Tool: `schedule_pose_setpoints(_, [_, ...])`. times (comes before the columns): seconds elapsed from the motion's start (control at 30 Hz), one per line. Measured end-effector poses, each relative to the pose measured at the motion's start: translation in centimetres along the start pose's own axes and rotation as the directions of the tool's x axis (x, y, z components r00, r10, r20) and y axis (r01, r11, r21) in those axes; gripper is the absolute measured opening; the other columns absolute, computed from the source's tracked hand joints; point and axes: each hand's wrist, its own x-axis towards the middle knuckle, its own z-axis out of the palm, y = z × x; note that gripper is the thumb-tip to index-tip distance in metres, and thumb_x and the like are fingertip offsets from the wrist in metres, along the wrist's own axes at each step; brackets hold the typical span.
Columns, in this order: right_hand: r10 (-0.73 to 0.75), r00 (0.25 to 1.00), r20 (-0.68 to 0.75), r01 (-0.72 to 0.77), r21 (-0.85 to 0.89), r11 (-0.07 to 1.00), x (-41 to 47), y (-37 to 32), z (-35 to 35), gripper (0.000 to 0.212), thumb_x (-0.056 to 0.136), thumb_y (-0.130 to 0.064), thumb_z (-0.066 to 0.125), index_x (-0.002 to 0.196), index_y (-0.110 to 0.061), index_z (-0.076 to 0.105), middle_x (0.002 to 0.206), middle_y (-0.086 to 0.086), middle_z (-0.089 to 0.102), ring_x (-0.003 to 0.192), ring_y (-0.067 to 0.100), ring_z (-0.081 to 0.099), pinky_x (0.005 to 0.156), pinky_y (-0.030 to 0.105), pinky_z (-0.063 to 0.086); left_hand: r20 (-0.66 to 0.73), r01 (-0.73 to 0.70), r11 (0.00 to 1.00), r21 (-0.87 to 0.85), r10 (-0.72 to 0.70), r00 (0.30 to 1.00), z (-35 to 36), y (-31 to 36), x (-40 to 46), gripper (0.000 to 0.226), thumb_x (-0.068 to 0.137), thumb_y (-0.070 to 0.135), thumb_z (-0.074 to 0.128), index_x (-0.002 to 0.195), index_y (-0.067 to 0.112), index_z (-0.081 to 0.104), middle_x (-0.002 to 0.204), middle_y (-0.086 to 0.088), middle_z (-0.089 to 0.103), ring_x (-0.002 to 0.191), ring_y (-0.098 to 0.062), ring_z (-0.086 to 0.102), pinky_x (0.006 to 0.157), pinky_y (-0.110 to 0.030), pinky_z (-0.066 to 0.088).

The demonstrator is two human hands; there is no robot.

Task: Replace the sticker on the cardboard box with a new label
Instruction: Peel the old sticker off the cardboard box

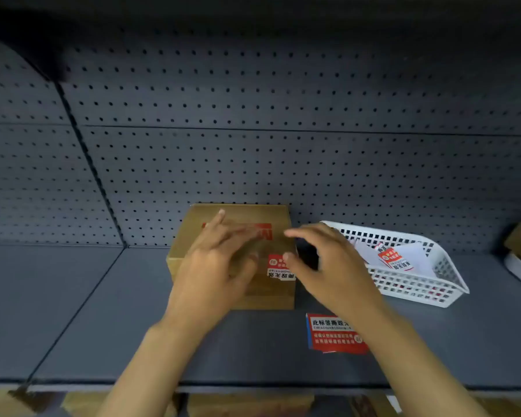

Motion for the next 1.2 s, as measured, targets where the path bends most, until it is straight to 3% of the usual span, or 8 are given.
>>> schedule_pose_setpoints(0.1, [-0.020,0.998,0.065,0.024,-0.063,0.998,1.0,-0.2,1.4,0.034,0.089,-0.042,0.063,0.121,-0.032,0.065,0.123,-0.016,0.057,0.118,0.008,0.049,0.095,0.026,0.042,0.010,0.037,0.999,0.026,-0.038,0.999,0.8,-0.7,0.8,0.031,0.093,0.024,0.062,0.123,0.028,0.070,0.132,0.012,0.066,0.144,-0.005,0.038,0.084,-0.035,0.060])
schedule_pose_setpoints(0.17, [-0.027,0.996,0.091,0.034,-0.076,0.997,1.3,0.0,2.2,0.032,0.089,-0.041,0.064,0.119,-0.030,0.067,0.120,-0.015,0.059,0.115,0.010,0.051,0.095,0.029,0.045,0.050,0.057,0.997,0.059,-0.060,0.997,1.4,-1.1,1.3,0.029,0.094,0.028,0.060,0.121,0.028,0.071,0.131,0.015,0.067,0.137,-0.004,0.047,0.083,-0.029,0.058])
schedule_pose_setpoints(0.27, [-0.056,0.996,0.074,0.060,-0.060,0.996,1.6,0.4,2.3,0.030,0.087,-0.041,0.066,0.115,-0.033,0.072,0.115,-0.018,0.062,0.111,0.009,0.053,0.092,0.029,0.048,0.063,0.064,0.992,0.104,-0.071,0.995,1.8,-1.0,1.7,0.025,0.093,0.033,0.060,0.113,0.030,0.075,0.123,0.018,0.070,0.108,-0.010,0.070,0.075,-0.027,0.057])
schedule_pose_setpoints(0.4, [-0.154,0.986,0.067,0.159,-0.076,0.984,2.0,0.0,2.1,0.022,0.081,-0.044,0.071,0.100,-0.035,0.078,0.104,-0.018,0.069,0.107,0.007,0.054,0.087,0.027,0.048,0.058,0.100,0.984,0.147,-0.109,0.992,2.1,-0.4,1.9,0.022,0.088,0.029,0.065,0.106,0.033,0.077,0.111,0.015,0.076,0.087,-0.017,0.075,0.062,-0.029,0.056])
schedule_pose_setpoints(0.73, [-0.292,0.954,0.074,0.301,-0.159,0.940,2.5,-0.2,1.6,0.005,0.072,-0.031,0.082,0.076,-0.032,0.078,0.077,-0.014,0.072,0.089,0.012,0.059,0.075,0.034,0.052,0.083,0.166,0.979,0.115,-0.176,0.981,2.5,-1.2,2.5,0.024,0.087,0.032,0.061,0.105,0.037,0.077,0.116,0.020,0.073,0.108,-0.010,0.068,0.082,-0.027,0.055])
schedule_pose_setpoints(0.83, [-0.330,0.941,0.070,0.337,-0.189,0.922,2.5,-0.2,1.3,0.009,0.067,-0.031,0.086,0.070,-0.035,0.078,0.072,-0.015,0.071,0.088,0.006,0.053,0.072,0.026,0.047,0.079,0.224,0.971,0.081,-0.231,0.970,2.4,-1.4,2.8,0.020,0.085,0.033,0.065,0.099,0.041,0.078,0.113,0.026,0.072,0.110,-0.006,0.067,0.087,-0.028,0.054])
schedule_pose_setpoints(1.0, [-0.395,0.913,0.104,0.408,-0.162,0.899,2.3,0.2,0.8,0.002,0.073,-0.034,0.079,0.075,-0.033,0.080,0.071,-0.015,0.070,0.101,0.010,0.053,0.078,0.023,0.036,0.120,0.275,0.958,0.078,-0.283,0.952,2.3,-1.5,3.2,0.017,0.083,0.037,0.067,0.093,0.047,0.077,0.097,0.043,0.056,0.108,0.001,0.063,0.088,-0.031,0.053])
schedule_pose_setpoints(1.2, [-0.412,0.906,0.096,0.423,-0.187,0.886,1.7,0.9,0.3,0.006,0.070,-0.030,0.083,0.070,-0.033,0.078,0.069,-0.018,0.070,0.114,0.011,0.045,0.075,0.025,0.042,0.123,0.267,0.962,0.061,-0.273,0.954,2.0,-1.4,3.1,0.018,0.084,0.043,0.065,0.097,0.051,0.075,0.110,0.037,0.066,0.109,0.002,0.062,0.089,-0.031,0.052])
